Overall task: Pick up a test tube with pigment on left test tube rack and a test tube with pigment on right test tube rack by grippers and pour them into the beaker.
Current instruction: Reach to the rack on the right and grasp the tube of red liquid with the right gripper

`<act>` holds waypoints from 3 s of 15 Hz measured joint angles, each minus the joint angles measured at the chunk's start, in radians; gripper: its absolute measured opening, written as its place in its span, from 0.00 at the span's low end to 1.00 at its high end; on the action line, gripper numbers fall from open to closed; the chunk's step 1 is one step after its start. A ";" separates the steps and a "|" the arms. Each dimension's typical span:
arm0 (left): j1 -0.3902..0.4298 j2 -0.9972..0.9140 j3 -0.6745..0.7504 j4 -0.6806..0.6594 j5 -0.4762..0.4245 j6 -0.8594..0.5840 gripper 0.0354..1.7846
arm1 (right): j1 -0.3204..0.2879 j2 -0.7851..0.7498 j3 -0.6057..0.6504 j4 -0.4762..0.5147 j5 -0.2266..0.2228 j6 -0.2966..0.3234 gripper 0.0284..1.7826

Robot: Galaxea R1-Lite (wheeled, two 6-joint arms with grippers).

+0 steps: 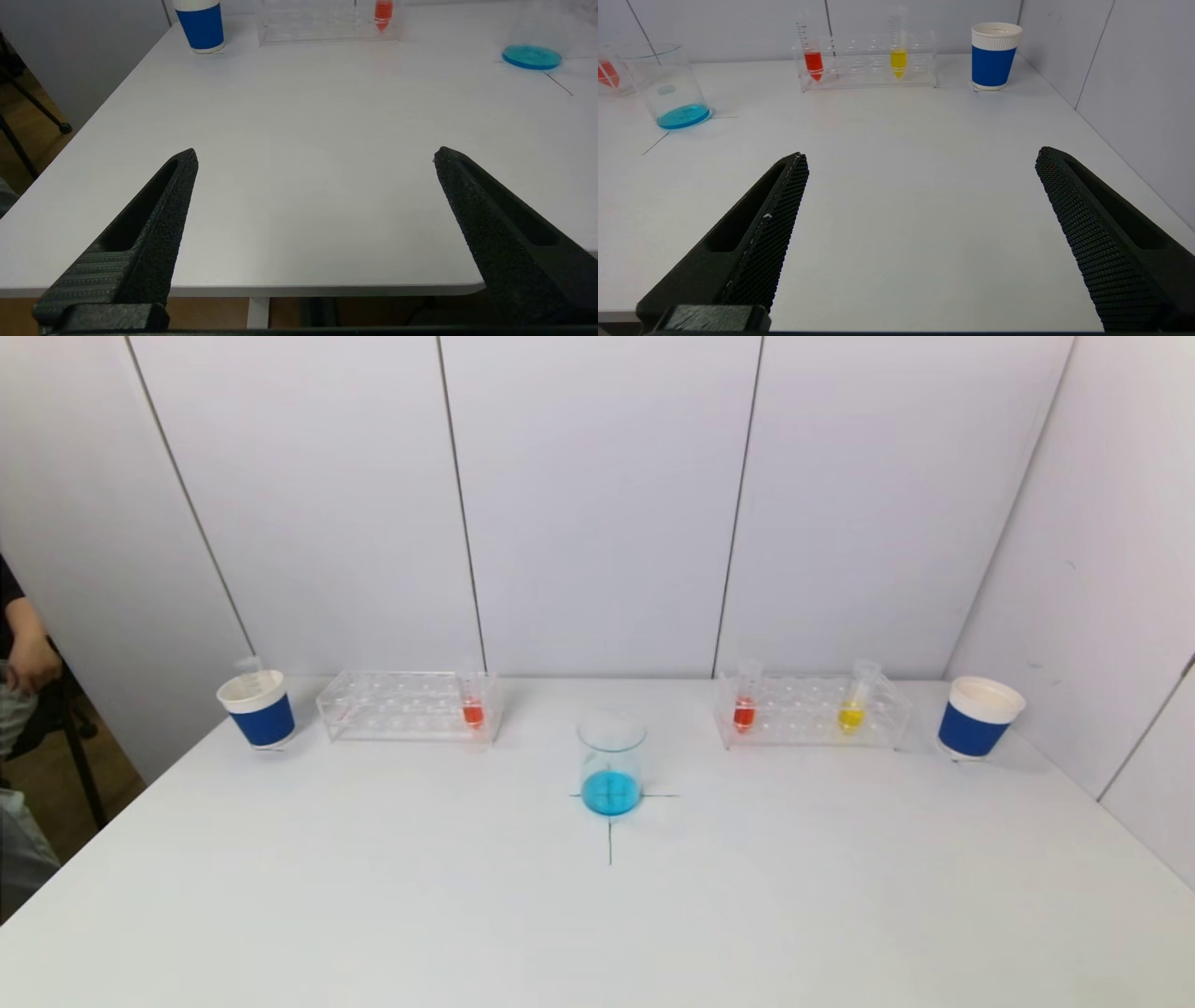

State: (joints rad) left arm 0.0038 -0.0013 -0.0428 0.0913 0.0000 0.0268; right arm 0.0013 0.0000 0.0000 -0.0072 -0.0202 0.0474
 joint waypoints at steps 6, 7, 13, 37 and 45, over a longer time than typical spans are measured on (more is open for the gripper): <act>0.000 0.000 0.042 -0.092 -0.001 -0.005 0.99 | 0.000 0.000 0.000 0.000 0.001 0.000 0.99; 0.000 0.000 0.042 -0.093 -0.001 -0.005 0.99 | 0.000 0.000 0.000 0.000 0.000 0.000 0.99; 0.000 0.000 0.043 -0.093 -0.002 -0.004 0.99 | 0.000 0.000 0.000 0.000 0.000 0.000 0.99; 0.000 0.000 0.043 -0.093 -0.002 -0.004 0.99 | 0.000 0.000 0.000 0.000 0.000 0.000 0.99; 0.000 0.000 0.043 -0.093 -0.002 -0.004 0.99 | 0.000 0.000 0.000 -0.009 -0.003 -0.001 0.99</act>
State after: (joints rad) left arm 0.0043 -0.0013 0.0000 -0.0013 -0.0017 0.0230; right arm 0.0013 0.0000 0.0000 -0.0162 -0.0234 0.0462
